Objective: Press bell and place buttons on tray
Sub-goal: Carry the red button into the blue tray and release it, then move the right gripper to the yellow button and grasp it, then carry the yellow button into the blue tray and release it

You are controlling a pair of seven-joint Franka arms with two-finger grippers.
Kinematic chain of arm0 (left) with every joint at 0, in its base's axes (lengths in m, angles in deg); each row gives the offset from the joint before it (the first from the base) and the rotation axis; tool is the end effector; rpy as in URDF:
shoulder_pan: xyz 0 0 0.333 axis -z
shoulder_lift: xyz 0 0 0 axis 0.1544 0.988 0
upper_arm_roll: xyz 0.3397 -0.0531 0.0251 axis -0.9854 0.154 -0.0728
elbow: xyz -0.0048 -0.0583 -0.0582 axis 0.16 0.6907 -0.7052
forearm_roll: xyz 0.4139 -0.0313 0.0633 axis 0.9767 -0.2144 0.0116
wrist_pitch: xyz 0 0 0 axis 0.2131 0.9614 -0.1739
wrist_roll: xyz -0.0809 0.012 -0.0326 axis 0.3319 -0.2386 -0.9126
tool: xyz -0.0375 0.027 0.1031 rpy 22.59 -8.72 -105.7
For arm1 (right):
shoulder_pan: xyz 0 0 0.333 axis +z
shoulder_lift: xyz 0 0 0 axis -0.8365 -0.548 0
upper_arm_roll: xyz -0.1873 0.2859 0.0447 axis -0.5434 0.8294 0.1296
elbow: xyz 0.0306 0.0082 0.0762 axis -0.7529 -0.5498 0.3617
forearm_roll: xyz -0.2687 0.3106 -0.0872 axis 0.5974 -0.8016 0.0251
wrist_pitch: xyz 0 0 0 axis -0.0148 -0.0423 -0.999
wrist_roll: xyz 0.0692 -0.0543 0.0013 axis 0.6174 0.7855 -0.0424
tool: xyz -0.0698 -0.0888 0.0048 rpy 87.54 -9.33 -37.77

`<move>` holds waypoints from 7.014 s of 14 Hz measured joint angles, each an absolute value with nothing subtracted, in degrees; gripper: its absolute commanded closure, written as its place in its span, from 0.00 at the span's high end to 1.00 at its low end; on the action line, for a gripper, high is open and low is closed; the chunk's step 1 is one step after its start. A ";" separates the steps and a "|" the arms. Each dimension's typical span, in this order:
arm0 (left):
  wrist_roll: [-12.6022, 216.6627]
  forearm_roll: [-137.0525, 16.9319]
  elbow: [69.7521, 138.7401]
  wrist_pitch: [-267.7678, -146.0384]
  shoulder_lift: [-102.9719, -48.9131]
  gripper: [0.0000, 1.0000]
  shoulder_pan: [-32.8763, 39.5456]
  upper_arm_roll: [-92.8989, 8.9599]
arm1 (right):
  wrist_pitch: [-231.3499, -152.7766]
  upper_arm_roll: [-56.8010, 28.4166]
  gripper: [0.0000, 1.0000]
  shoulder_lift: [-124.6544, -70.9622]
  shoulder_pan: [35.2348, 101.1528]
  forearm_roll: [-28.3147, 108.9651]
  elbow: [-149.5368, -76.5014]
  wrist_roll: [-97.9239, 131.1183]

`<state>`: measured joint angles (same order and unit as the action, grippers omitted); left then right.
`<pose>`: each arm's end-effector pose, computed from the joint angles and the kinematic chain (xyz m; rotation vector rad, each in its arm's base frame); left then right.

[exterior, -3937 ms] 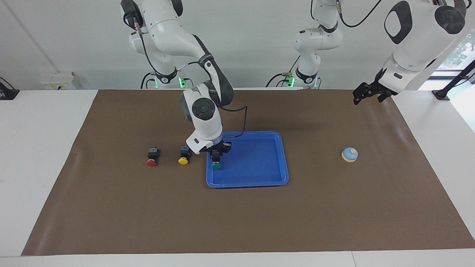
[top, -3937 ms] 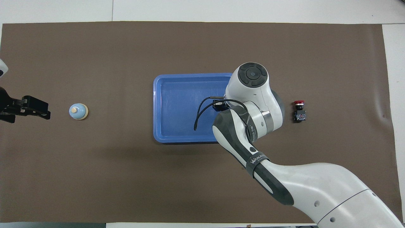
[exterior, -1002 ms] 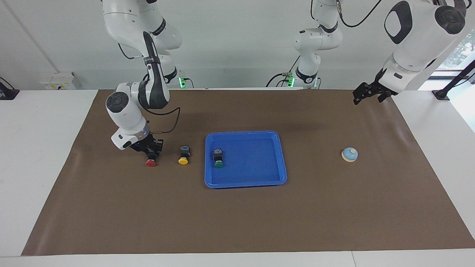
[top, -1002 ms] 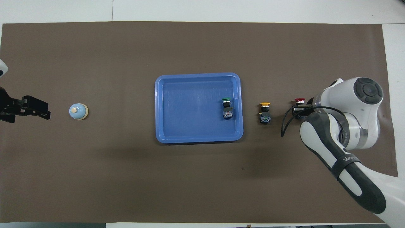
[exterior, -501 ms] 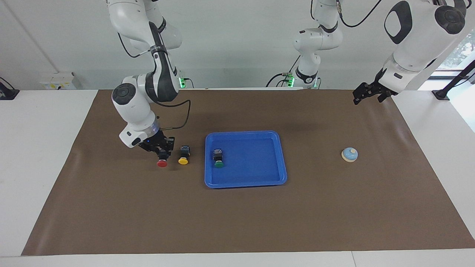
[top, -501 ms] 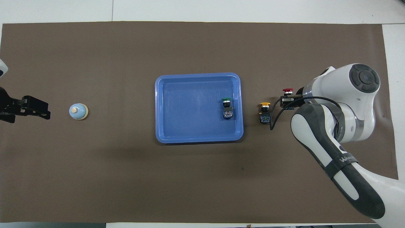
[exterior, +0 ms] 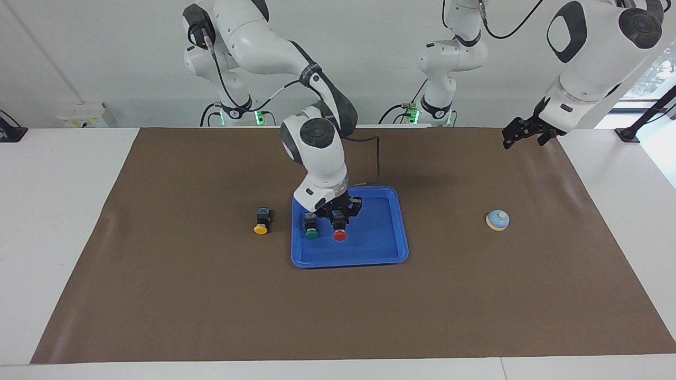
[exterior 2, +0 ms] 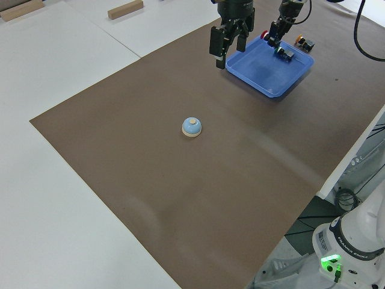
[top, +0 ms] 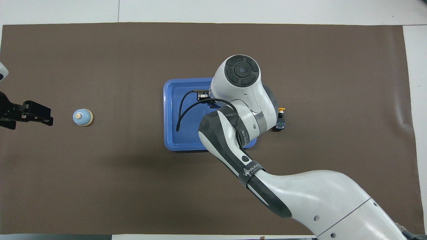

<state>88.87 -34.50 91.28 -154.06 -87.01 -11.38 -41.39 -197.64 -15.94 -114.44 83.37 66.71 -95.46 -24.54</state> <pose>0.5606 -0.0106 0.5993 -3.1184 -0.0321 0.2615 0.6422 0.3919 0.3598 -2.9963 0.1064 -0.0216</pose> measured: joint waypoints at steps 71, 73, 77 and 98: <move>88.88 -34.50 91.28 -154.06 -87.01 1.00 -11.38 -41.39 | -190.21 -18.14 0.03 -113.62 87.88 63.60 -91.98 -19.34; 88.88 -34.50 91.28 -154.06 -87.01 1.00 -11.38 -41.39 | -191.45 -18.15 0.03 -115.46 89.51 63.57 -89.92 -22.12; 88.88 -34.50 91.28 -154.06 -87.01 1.00 -11.38 -41.39 | -193.81 -18.11 0.04 -117.03 92.97 63.54 -89.46 -27.01; 88.88 -34.50 91.28 -154.06 -87.01 1.00 -11.38 -41.39 | -183.70 -22.52 1.00 -109.42 89.62 71.50 -88.35 -24.64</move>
<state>88.88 -34.50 91.28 -154.06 -87.01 -11.38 -41.39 -183.70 -22.52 -109.42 89.62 71.50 -88.35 -24.64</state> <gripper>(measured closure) 0.000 0.000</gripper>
